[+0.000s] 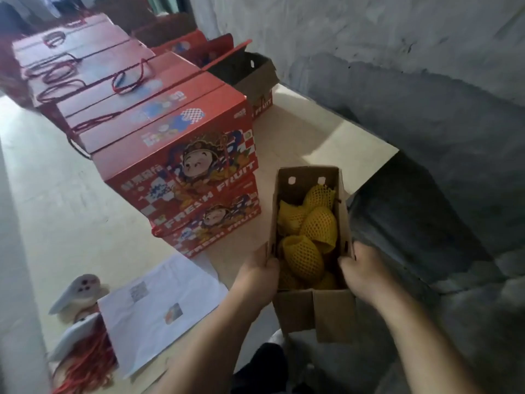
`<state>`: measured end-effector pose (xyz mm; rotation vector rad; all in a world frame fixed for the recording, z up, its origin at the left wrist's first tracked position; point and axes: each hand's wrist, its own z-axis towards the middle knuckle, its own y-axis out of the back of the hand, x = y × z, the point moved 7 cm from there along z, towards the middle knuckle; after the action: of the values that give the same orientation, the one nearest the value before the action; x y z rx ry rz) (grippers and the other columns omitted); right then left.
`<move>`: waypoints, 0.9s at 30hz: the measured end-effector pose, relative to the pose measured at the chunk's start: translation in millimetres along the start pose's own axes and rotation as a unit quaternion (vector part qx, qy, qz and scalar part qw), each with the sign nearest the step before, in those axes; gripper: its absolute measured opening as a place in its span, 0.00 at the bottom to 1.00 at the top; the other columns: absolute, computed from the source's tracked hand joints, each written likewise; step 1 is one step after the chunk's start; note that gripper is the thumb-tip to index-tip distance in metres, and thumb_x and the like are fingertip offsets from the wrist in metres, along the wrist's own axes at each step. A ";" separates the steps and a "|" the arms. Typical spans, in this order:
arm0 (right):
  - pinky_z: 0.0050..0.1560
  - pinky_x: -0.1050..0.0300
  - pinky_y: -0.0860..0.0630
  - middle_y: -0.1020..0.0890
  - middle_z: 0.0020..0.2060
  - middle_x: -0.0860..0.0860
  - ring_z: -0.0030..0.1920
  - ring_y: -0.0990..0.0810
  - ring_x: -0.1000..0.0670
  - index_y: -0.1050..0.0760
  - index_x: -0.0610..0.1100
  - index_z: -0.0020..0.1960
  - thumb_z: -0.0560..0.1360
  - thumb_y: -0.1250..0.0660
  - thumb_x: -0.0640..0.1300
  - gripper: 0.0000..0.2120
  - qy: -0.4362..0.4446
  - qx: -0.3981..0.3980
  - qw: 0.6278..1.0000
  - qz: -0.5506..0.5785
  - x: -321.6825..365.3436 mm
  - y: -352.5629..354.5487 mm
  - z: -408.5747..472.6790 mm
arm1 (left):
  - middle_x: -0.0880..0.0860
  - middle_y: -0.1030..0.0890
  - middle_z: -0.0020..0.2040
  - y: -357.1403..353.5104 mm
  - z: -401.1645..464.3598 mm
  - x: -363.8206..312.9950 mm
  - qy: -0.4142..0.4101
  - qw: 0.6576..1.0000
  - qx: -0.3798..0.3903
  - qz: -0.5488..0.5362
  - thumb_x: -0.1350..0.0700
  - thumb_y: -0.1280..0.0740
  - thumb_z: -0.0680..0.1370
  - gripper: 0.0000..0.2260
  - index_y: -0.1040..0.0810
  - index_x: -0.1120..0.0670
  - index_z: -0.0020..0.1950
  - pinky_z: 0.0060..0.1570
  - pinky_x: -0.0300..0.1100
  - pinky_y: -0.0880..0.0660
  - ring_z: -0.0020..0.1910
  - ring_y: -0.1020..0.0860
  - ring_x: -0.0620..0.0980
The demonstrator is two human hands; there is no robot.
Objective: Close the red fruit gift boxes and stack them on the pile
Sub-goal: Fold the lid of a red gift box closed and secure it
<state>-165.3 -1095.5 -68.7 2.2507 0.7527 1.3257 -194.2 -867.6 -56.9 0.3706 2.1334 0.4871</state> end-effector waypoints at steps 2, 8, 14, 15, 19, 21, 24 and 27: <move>0.42 0.54 0.28 0.19 0.50 0.48 0.49 0.20 0.47 0.23 0.47 0.60 0.82 0.40 0.43 0.09 -0.003 0.007 1.000 0.003 -1.7 -15.2 -26.2 | 0.52 0.18 0.52 11.5 -17.5 15.8 -0.012 1.000 0.006 -0.001 0.57 0.41 0.82 0.13 0.21 0.46 0.61 0.57 0.57 0.19 0.52 0.19 0.54; 0.35 0.56 0.31 0.25 0.38 0.50 0.38 0.24 0.50 0.29 0.48 0.45 0.82 0.39 0.41 0.08 -0.017 -0.030 0.999 -0.007 11.8 -58.0 -97.6 | 0.46 0.15 0.39 49.1 -46.9 59.7 -0.075 0.995 0.060 0.000 0.59 0.40 0.83 0.12 0.18 0.49 0.48 0.45 0.48 0.17 0.44 0.16 0.51; 0.28 0.70 0.37 0.28 0.36 0.55 0.35 0.28 0.59 0.33 0.52 0.41 0.82 0.38 0.41 0.12 -0.039 -0.121 0.992 -0.025 38.7 -123.7 -183.7 | 0.41 0.22 0.29 106.4 -65.3 115.1 -0.144 0.983 0.115 -0.005 0.60 0.38 0.78 0.13 0.19 0.46 0.40 0.30 0.37 0.29 0.29 0.25 0.41; 0.26 0.72 0.37 0.29 0.35 0.55 0.34 0.29 0.59 0.34 0.52 0.40 0.82 0.38 0.40 0.14 -0.044 -0.134 0.990 -0.016 43.1 -136.7 -199.1 | 0.42 0.22 0.29 118.5 -73.5 123.0 -0.153 0.979 0.133 -0.019 0.59 0.38 0.76 0.13 0.19 0.45 0.40 0.31 0.39 0.29 0.30 0.25 0.42; 0.27 0.67 0.33 0.27 0.35 0.51 0.34 0.26 0.54 0.30 0.46 0.42 0.81 0.37 0.38 0.10 -0.053 -0.150 0.987 0.013 64.9 -183.2 -252.0 | 0.45 0.25 0.30 165.8 -96.9 148.5 -0.169 0.972 0.156 -0.038 0.59 0.39 0.72 0.10 0.19 0.48 0.40 0.34 0.43 0.31 0.31 0.26 0.45; 0.29 0.62 0.32 0.27 0.35 0.50 0.35 0.25 0.52 0.28 0.44 0.43 0.81 0.37 0.38 0.08 -0.055 -0.156 0.986 0.024 72.8 -205.5 -275.7 | 0.46 0.26 0.30 186.7 -108.9 161.0 -0.168 0.973 0.154 -0.036 0.62 0.39 0.73 0.11 0.20 0.50 0.38 0.35 0.44 0.32 0.31 0.27 0.47; 0.34 0.57 0.28 0.24 0.37 0.48 0.37 0.23 0.50 0.28 0.43 0.44 0.81 0.37 0.38 0.07 -0.035 -0.174 0.983 0.035 82.5 -232.9 -303.8 | 0.48 0.26 0.31 216.7 -131.3 180.4 -0.170 0.974 0.149 -0.021 0.64 0.39 0.75 0.12 0.20 0.51 0.40 0.35 0.44 0.31 0.32 0.27 0.48; 0.36 0.61 0.27 0.24 0.41 0.49 0.38 0.24 0.54 0.32 0.44 0.46 0.82 0.37 0.39 0.07 -0.028 -0.176 0.984 0.029 87.9 -253.0 -319.7 | 0.49 0.24 0.33 240.2 -155.3 203.7 -0.160 0.975 0.145 -0.047 0.64 0.39 0.77 0.12 0.18 0.53 0.44 0.36 0.46 0.30 0.34 0.26 0.49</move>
<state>-473.6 -819.6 -16.0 2.0288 0.3967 1.2989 -416.4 -600.5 -6.0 0.4748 1.8956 0.0514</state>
